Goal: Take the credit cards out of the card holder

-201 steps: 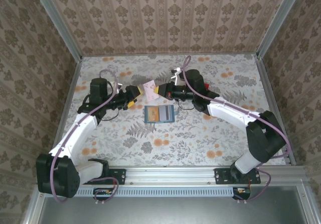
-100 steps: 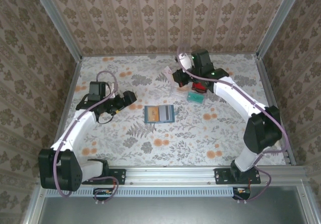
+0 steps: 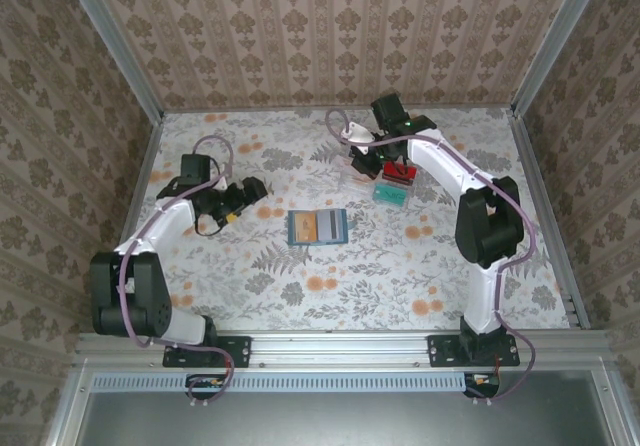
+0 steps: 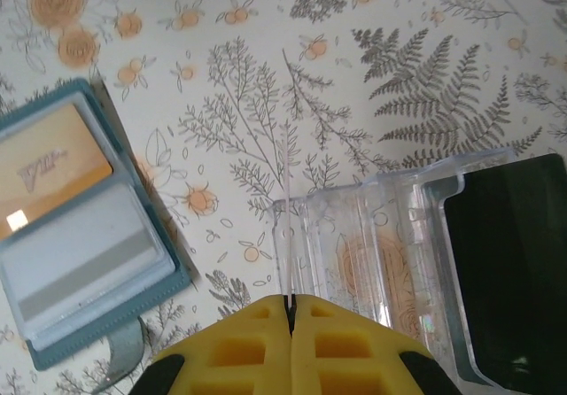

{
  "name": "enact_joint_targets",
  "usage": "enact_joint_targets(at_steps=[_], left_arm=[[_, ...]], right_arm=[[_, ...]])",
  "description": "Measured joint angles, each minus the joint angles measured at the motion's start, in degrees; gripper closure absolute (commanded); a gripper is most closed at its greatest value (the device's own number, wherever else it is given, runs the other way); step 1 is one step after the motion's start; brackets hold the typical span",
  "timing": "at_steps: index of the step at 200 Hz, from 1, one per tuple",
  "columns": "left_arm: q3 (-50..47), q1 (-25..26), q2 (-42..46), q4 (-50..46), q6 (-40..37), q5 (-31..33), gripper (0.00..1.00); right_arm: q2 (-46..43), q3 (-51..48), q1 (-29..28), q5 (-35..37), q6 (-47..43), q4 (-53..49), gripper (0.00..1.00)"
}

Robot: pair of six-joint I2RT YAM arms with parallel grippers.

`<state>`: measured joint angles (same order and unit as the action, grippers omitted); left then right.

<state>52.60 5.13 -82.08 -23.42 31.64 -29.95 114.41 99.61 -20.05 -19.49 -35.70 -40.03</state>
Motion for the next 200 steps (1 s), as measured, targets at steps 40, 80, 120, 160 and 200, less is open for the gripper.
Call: enact_joint_targets(at_steps=[40,80,120,160,200], left_arm=[[0.52,-0.42,-0.98,0.68,-0.24,-0.37,0.0],[1.18,-0.74,-3.43,1.03,-0.42,-1.64,0.0],[1.18,-0.76,-3.98,1.16,-0.42,-2.82,0.0],[1.18,-0.76,-4.74,2.25,-0.39,-4.17,0.0],[1.18,-0.76,-5.73,2.84,-0.39,-5.01,0.0]], right_arm=[[2.56,1.01,0.59,-0.42,-4.28,-2.08,1.0],[6.51,3.21,1.46,-0.46,-6.56,-3.91,1.0],[7.61,3.72,1.92,-0.66,-7.82,-5.44,1.0],[9.86,5.75,2.19,-0.7,-9.42,-5.84,1.0],[10.84,6.29,2.23,-1.55,-10.25,-7.39,0.98]])
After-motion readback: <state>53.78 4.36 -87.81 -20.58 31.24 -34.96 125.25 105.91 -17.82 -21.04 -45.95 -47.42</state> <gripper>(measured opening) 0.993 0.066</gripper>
